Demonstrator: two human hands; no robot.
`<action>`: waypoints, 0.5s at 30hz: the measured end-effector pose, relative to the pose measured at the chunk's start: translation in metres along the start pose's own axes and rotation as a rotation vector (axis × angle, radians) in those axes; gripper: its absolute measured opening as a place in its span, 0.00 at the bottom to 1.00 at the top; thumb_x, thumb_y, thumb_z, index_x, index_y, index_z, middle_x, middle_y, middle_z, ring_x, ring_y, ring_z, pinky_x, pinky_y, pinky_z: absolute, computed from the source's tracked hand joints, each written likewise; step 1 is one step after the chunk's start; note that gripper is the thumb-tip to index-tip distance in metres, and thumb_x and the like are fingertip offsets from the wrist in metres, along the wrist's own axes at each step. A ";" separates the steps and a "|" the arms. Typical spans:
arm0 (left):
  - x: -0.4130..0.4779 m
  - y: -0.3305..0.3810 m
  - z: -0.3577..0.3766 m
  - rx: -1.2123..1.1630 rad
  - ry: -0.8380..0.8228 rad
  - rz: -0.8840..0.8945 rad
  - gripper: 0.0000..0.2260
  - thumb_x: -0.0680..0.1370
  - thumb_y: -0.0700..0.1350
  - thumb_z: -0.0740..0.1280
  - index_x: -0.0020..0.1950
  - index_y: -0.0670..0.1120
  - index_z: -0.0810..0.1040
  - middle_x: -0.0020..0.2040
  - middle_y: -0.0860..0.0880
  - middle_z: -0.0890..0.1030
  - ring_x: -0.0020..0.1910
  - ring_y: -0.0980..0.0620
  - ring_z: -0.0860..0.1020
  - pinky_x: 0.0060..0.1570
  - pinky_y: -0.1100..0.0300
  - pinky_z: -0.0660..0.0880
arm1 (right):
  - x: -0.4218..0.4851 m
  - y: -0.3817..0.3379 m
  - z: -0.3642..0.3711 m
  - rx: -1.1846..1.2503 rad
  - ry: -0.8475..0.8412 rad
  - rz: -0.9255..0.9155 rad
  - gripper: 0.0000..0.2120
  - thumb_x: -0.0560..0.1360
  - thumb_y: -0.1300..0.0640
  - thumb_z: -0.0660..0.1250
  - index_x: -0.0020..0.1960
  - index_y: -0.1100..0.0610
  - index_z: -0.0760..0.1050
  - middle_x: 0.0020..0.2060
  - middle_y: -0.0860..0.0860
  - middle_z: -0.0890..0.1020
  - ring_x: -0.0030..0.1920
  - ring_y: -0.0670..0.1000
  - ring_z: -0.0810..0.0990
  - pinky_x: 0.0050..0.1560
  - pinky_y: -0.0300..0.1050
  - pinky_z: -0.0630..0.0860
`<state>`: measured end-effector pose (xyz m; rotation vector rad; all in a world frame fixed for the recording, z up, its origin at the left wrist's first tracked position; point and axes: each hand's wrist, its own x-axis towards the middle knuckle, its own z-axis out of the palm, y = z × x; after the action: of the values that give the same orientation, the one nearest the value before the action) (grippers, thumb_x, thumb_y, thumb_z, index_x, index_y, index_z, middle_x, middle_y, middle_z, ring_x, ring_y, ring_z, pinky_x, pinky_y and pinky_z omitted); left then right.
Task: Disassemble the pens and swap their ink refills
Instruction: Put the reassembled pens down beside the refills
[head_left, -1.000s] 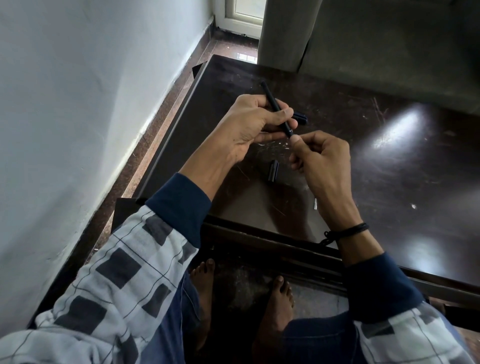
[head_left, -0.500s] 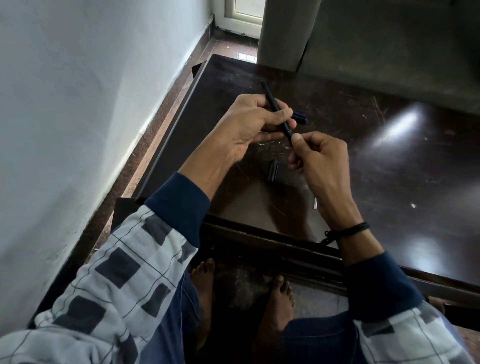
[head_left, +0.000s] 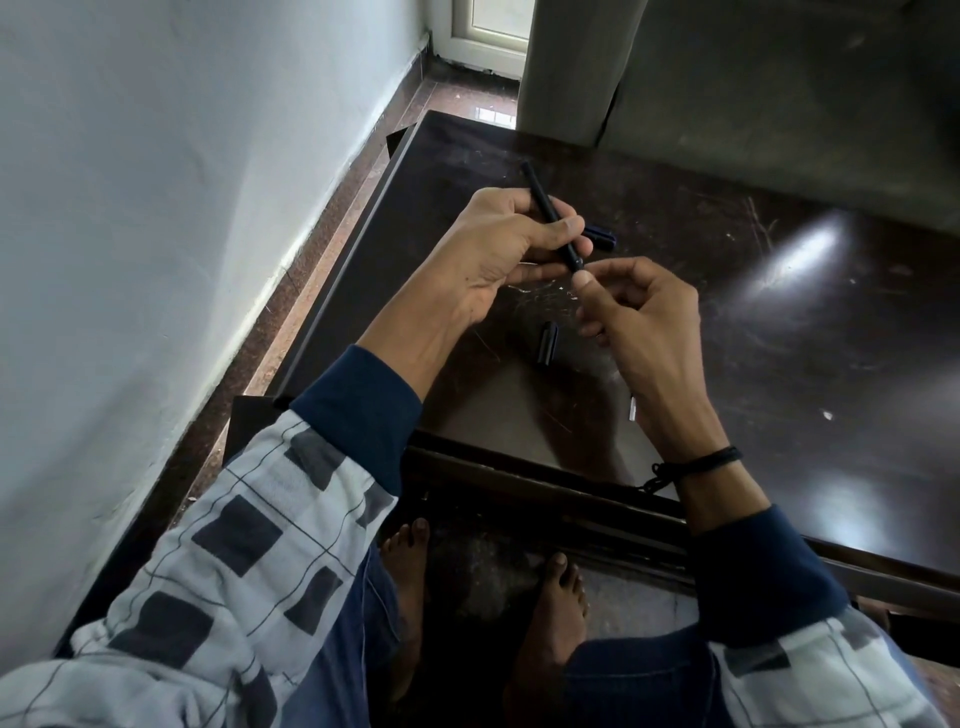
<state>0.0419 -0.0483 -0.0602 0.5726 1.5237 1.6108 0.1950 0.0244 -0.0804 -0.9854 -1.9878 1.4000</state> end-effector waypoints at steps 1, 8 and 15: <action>0.000 0.000 0.000 -0.003 -0.001 0.001 0.05 0.79 0.37 0.72 0.54 0.41 0.81 0.45 0.42 0.88 0.48 0.47 0.87 0.50 0.53 0.84 | 0.000 0.001 0.000 -0.007 0.001 -0.011 0.05 0.79 0.51 0.74 0.52 0.52 0.82 0.39 0.52 0.86 0.36 0.47 0.83 0.42 0.45 0.80; -0.003 0.000 0.003 -0.015 -0.034 -0.008 0.05 0.80 0.36 0.71 0.55 0.40 0.79 0.45 0.42 0.87 0.46 0.48 0.87 0.44 0.58 0.82 | 0.002 0.001 -0.001 0.009 -0.004 0.013 0.05 0.81 0.56 0.71 0.45 0.53 0.81 0.33 0.51 0.83 0.33 0.47 0.80 0.38 0.41 0.77; -0.003 0.002 0.002 -0.044 -0.033 0.005 0.04 0.80 0.36 0.71 0.54 0.40 0.79 0.45 0.41 0.88 0.47 0.47 0.87 0.47 0.56 0.83 | 0.001 -0.001 -0.002 0.125 -0.021 0.034 0.04 0.78 0.55 0.75 0.49 0.55 0.83 0.35 0.51 0.85 0.34 0.46 0.81 0.38 0.36 0.77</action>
<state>0.0445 -0.0495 -0.0570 0.5768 1.4606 1.6271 0.1961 0.0259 -0.0792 -0.9561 -1.8815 1.5384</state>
